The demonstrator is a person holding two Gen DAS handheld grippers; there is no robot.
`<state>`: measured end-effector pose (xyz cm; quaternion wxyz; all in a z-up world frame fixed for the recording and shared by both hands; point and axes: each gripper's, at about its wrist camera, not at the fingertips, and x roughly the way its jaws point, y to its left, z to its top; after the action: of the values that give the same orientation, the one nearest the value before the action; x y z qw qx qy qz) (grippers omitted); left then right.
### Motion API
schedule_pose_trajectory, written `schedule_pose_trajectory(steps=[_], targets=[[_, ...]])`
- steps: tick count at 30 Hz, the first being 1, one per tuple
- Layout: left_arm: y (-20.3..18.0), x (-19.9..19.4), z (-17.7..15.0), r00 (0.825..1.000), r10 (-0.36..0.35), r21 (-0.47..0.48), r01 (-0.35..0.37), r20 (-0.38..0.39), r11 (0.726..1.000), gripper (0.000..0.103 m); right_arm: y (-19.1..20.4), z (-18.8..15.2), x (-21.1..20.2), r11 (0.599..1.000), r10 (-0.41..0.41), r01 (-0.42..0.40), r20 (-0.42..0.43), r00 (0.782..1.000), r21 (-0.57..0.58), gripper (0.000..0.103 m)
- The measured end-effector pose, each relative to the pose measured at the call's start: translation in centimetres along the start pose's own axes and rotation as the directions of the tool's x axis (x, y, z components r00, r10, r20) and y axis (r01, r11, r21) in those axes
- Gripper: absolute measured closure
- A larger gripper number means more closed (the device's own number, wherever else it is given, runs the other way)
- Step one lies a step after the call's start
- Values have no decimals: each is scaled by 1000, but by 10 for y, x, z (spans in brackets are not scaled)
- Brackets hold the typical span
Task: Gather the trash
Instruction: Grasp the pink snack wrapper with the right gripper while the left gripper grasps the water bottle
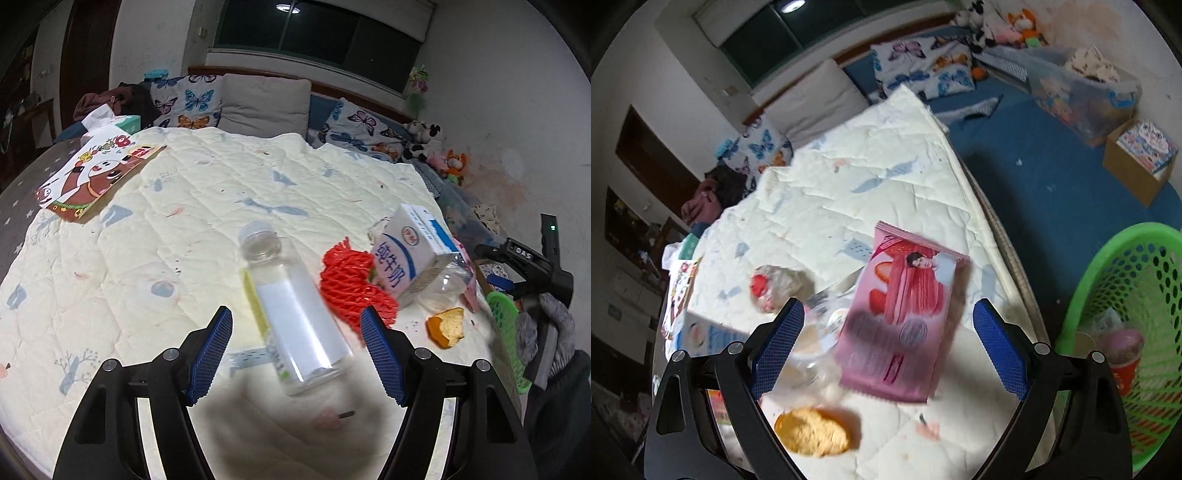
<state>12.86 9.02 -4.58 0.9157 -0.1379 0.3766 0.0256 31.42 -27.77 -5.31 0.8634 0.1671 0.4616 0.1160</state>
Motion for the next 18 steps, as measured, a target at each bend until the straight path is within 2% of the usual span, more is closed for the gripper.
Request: schedule_pose_trajectory(steps=[8,14,16,18], targets=[[9,9,-5,999,4,-8,-4,-34,1000,32,-10,9,27,998,-4,7,-55,998,61,11],[12,16,-8,998,-2,-22,0,-60,1000,32,-16,13,37,996,-18,24,-79,997,88,26],[10,18,-9,998,-3,-15,2,-61,1000,32,-17,14,35,996,-19,26,-72,997,91,33],[8,19,-10,998,-6,-5,6,-64,1000,32,-18,14,33,995,0,7,-72,997,97,46]])
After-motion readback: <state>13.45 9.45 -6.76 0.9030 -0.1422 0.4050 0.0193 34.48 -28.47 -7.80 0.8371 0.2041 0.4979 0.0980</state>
